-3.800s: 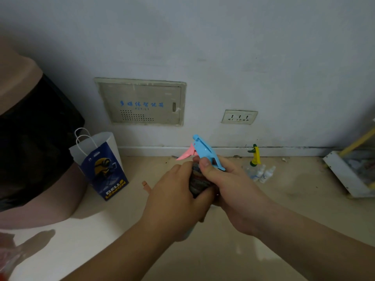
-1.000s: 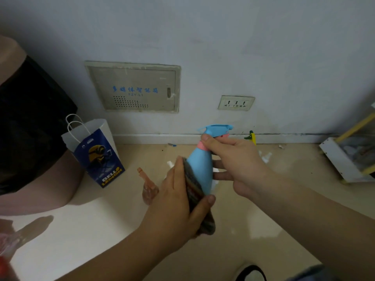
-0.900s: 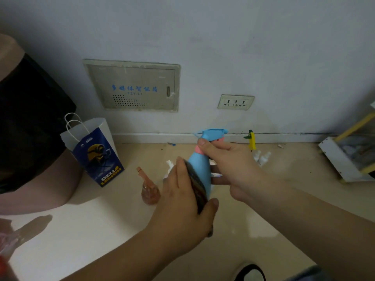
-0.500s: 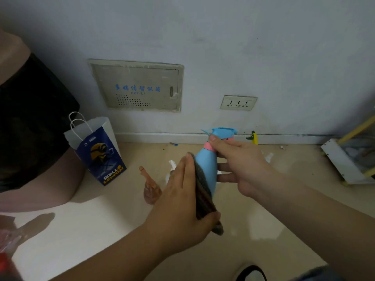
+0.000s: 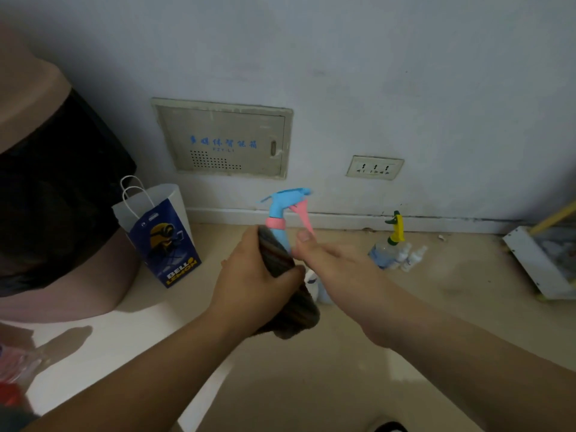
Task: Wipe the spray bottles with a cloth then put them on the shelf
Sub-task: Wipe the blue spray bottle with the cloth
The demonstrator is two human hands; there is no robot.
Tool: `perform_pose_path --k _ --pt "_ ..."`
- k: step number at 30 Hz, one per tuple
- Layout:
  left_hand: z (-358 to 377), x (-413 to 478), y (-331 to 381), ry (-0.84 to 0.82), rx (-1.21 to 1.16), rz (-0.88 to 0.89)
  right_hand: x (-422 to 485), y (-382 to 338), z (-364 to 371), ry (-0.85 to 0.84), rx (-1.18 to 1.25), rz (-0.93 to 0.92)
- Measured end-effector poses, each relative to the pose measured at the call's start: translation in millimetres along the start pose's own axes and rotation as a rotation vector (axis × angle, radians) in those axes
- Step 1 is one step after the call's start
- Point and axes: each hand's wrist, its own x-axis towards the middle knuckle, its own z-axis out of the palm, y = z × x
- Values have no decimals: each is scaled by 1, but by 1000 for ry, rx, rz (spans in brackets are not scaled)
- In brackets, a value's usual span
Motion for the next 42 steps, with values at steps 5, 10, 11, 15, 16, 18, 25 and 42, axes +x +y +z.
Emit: perform_pose_path --k 5,10,11,15,16,18,25,42 --pt "-9 -2 15 -74 -131 -18 8 -3 -27 89 112 111" --pt "-5 -5 22 60 -201 -89 9 6 -25 -251 331 211" --pt "-8 -3 22 116 -199 -100 8 8 -25 -291 338 218" --pt "-12 0 22 224 -349 -170 5 12 -20 -368 344 205" --pt "-12 0 23 253 -414 -217 5 12 -18 -396 346 199" --pt "-12 0 24 284 -535 -317 5 10 -15 -474 340 177" --pt "-8 -11 30 120 -464 -100 8 17 -23 -493 242 47" --pt "-23 -15 33 -103 -927 -559 10 10 -33 -365 248 131"
